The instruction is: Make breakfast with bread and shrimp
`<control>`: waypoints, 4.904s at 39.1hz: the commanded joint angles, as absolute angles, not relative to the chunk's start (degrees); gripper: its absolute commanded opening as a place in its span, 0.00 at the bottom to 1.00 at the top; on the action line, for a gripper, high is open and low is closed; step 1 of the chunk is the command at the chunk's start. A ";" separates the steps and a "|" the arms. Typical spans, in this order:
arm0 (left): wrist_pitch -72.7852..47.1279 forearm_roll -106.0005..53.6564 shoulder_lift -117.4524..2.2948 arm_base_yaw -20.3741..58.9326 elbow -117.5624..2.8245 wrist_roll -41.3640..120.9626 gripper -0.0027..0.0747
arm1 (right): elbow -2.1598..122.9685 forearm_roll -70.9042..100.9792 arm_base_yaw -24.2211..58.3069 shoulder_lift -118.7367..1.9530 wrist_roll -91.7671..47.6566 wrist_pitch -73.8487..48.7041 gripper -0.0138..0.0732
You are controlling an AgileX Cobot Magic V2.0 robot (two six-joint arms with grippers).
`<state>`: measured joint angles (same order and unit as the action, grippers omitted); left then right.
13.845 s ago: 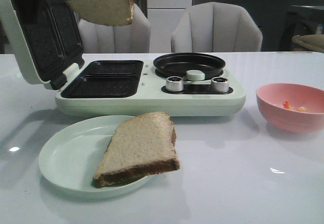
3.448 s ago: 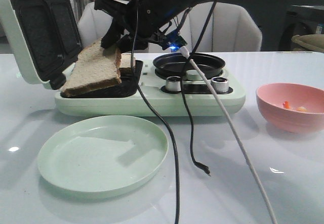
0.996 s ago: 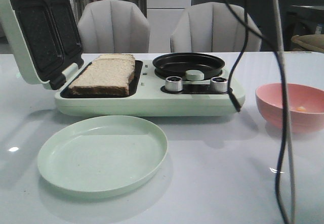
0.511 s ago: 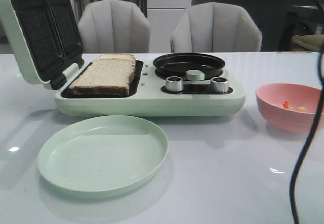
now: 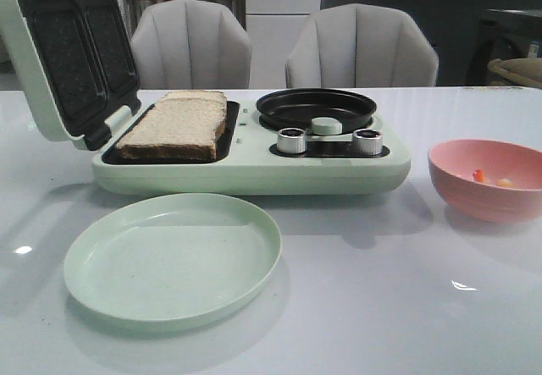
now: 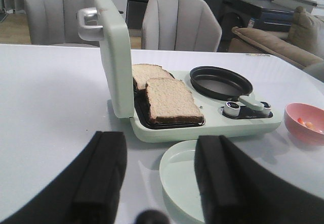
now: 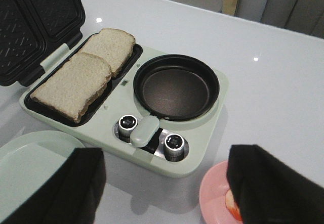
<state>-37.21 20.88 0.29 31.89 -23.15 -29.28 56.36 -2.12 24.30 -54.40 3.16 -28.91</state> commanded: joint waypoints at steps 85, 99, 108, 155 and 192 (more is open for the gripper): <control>-20.05 19.89 -48.08 22.74 -58.25 -31.38 0.53 | 11.58 -2.17 24.03 -5.42 2.74 -6.47 0.85; -18.16 14.15 -59.04 8.82 -63.62 -31.38 0.53 | 11.58 -2.17 24.08 -5.42 2.74 -6.47 0.85; -19.00 11.88 -68.15 5.83 -68.96 -30.73 0.53 | 11.58 -2.17 24.08 -5.42 2.74 -6.47 0.85; -21.95 -62.87 -90.50 -6.27 -74.05 12.43 0.53 | 11.58 -2.17 24.08 -5.42 2.74 -6.47 0.85; -34.68 -77.75 -96.28 8.40 -74.05 48.66 0.53 | 11.58 -2.17 24.08 -5.42 2.74 -6.47 0.85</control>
<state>-35.94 -79.88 -98.57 5.40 -72.44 47.48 10.02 -2.07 24.30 -4.69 3.06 -11.41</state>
